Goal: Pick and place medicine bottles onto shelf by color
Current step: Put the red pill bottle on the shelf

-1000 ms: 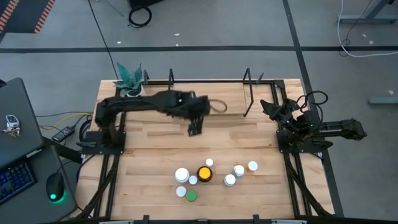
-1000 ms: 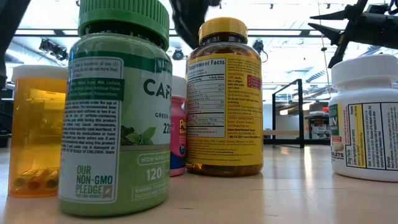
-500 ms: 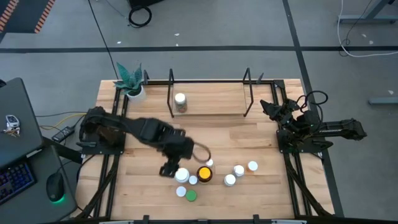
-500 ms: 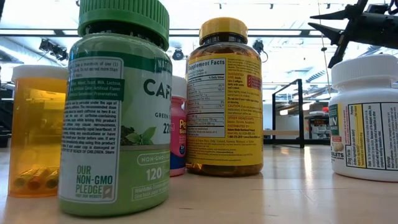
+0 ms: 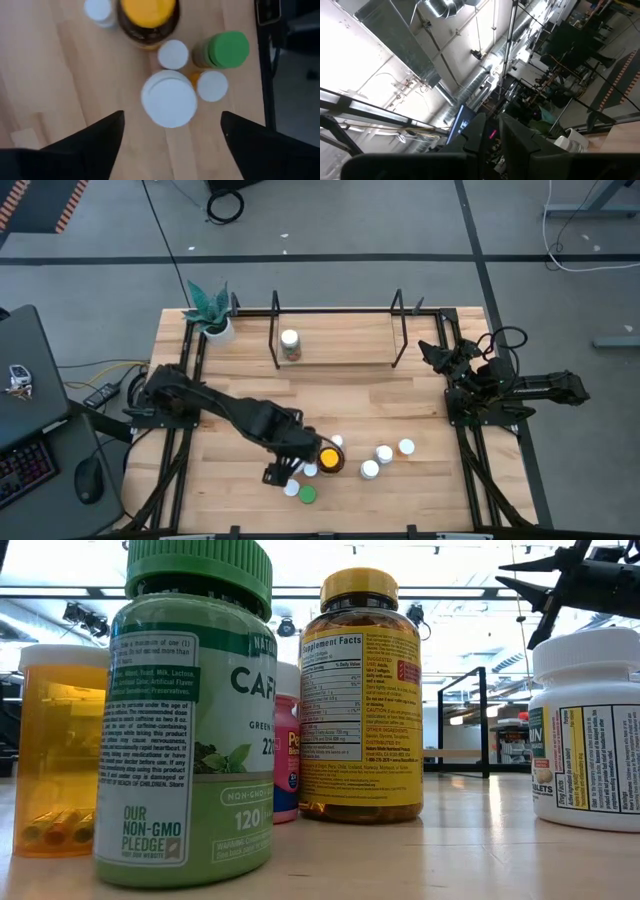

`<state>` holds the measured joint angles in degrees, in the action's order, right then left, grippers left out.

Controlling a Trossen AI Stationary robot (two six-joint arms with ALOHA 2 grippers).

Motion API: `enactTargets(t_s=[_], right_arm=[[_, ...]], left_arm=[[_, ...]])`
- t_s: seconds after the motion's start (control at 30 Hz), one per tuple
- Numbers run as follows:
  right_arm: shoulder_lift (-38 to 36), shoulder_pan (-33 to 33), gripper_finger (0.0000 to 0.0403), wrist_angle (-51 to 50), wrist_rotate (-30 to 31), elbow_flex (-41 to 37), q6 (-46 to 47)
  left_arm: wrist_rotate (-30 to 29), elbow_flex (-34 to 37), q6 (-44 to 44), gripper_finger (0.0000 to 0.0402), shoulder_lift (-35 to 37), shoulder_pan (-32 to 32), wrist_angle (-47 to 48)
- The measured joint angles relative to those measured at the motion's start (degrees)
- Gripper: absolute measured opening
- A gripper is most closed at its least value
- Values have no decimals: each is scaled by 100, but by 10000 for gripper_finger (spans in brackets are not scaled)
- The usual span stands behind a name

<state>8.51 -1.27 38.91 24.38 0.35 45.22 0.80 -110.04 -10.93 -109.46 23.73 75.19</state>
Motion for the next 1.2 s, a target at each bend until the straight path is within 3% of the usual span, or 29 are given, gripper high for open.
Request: enactTargets(t_s=[0.2,0.6,1.03,1.2], right_arm=[[0,1,61,-3,0,1,87],[0,1,61,-97,0,1,109],[0,1,61,-165,0,0,131],[0,1,61,-165,0,-1,133]], left_arm=[[-6,73,247,396,-126,144,-266],[-301,781,264,396,-156,120,-1080],[-235,1712,289,395,-154,120,-1795],[-206,1975,402,374,-156,120,-1889]])
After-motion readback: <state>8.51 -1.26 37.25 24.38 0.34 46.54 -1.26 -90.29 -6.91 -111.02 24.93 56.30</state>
